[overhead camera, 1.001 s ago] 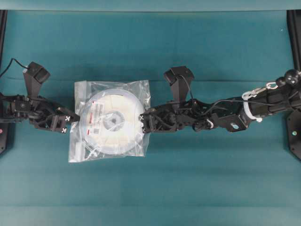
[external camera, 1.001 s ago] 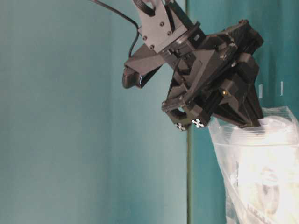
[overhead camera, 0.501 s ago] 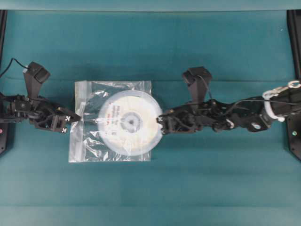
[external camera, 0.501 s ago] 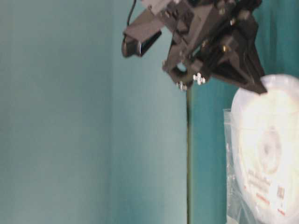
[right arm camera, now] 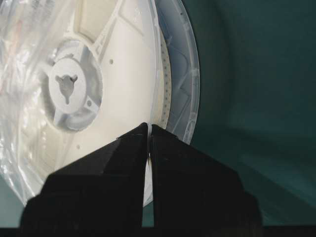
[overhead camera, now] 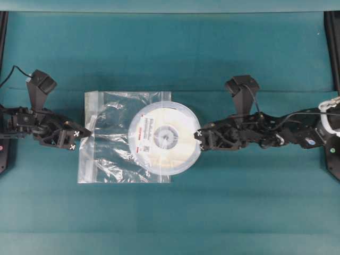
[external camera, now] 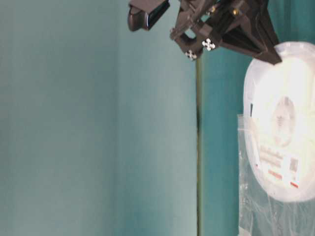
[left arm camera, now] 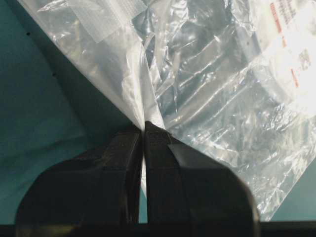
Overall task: Take out the reel from the clear zip bag.
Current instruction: 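Pull the reel rightward out of the bag while left gripper holds bag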
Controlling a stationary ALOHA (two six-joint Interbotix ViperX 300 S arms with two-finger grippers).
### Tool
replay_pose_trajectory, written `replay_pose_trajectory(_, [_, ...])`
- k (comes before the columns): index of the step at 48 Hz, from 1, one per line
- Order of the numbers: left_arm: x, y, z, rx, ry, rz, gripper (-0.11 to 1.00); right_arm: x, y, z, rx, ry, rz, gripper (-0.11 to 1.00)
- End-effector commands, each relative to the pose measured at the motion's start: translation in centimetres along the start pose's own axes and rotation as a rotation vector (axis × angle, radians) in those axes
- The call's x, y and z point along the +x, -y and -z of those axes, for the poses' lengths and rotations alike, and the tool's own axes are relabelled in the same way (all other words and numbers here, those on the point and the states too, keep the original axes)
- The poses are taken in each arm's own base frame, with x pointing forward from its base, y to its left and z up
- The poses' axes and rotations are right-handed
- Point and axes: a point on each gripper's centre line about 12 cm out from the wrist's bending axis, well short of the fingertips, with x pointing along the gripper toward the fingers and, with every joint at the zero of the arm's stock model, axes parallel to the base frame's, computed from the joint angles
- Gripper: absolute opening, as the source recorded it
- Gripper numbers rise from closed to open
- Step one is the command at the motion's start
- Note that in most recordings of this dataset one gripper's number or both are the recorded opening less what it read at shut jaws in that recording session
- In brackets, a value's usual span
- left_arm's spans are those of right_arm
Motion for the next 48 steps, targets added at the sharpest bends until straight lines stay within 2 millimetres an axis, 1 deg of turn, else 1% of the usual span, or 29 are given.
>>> replay_pose_trajectory(1, [0.1, 0.1, -0.1, 0.005, 0.0, 0.002, 0.01, -0.5, 0.5, 0.1, 0.016, -0.003, 0.006, 0.02])
replay_pose_trajectory(13, [0.1, 0.1, -0.1, 0.005, -0.002, -0.001, 0.01, -1.9, 1.6, 0.3, 0.017, -0.004, 0.011, 0.02])
replay_pose_trajectory(48, [0.1, 0.1, -0.1, 0.005, -0.005, -0.006, 0.01, -5.0, 4.2, 0.8, 0.049, -0.009, 0.022, 0.02])
